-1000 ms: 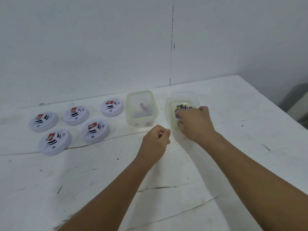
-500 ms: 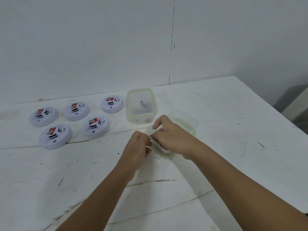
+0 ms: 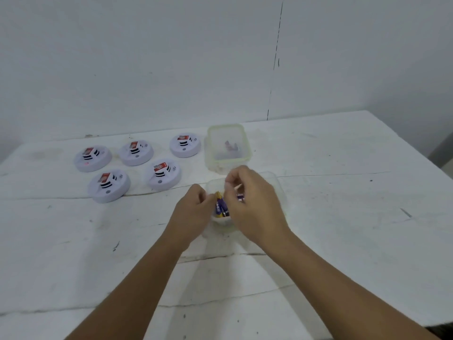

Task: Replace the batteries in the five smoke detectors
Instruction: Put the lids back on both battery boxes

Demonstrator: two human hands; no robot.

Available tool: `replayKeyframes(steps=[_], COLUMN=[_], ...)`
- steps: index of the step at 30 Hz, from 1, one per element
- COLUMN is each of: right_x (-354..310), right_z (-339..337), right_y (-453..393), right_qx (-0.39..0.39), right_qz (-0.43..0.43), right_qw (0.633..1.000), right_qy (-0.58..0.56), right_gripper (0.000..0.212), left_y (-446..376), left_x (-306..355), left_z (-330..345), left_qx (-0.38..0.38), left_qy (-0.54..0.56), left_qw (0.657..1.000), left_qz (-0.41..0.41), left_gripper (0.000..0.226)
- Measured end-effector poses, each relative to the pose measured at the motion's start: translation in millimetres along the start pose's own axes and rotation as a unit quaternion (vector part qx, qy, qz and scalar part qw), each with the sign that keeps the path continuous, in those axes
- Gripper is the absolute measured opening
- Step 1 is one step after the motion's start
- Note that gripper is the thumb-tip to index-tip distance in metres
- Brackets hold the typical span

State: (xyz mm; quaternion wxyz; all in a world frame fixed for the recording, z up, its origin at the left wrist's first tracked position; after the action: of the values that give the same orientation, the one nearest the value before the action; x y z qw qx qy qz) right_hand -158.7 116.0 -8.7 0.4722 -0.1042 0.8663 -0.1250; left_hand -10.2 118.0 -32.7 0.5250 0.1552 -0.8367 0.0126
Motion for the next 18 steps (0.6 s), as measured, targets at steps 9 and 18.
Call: replayKeyframes(steps=[9,18], right_x=[49,45], right_z=[-9,-25], right_y=[7,5], right_qx=[0.127,0.078], right_qz=[0.187,0.253], right_qw=[0.972,0.953], right_qy=[-0.056,-0.148], right_gripper=[0.057,0.025], left_y=[-1,-8], left_x=[4,7], left_z=[1,-6], left_qx=[0.021,0.028], left_qy=[-0.036,0.085], left_qw=[0.999,0.992], left_qz=[-0.026,-0.086], left_gripper=[0.021,0.014])
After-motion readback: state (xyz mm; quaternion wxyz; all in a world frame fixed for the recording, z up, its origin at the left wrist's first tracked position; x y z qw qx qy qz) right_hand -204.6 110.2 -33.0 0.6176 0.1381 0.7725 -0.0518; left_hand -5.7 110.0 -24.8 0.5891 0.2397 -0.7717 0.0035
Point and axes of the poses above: each hand's wrist, its own y-axis away from the middle knuckle, its own z-axis out of the palm, x = y × z, the point moved 1 cm from there along -y, towards the middle knuckle, and after that the axes turned 3 degrees about x, right-handed, at the moved point
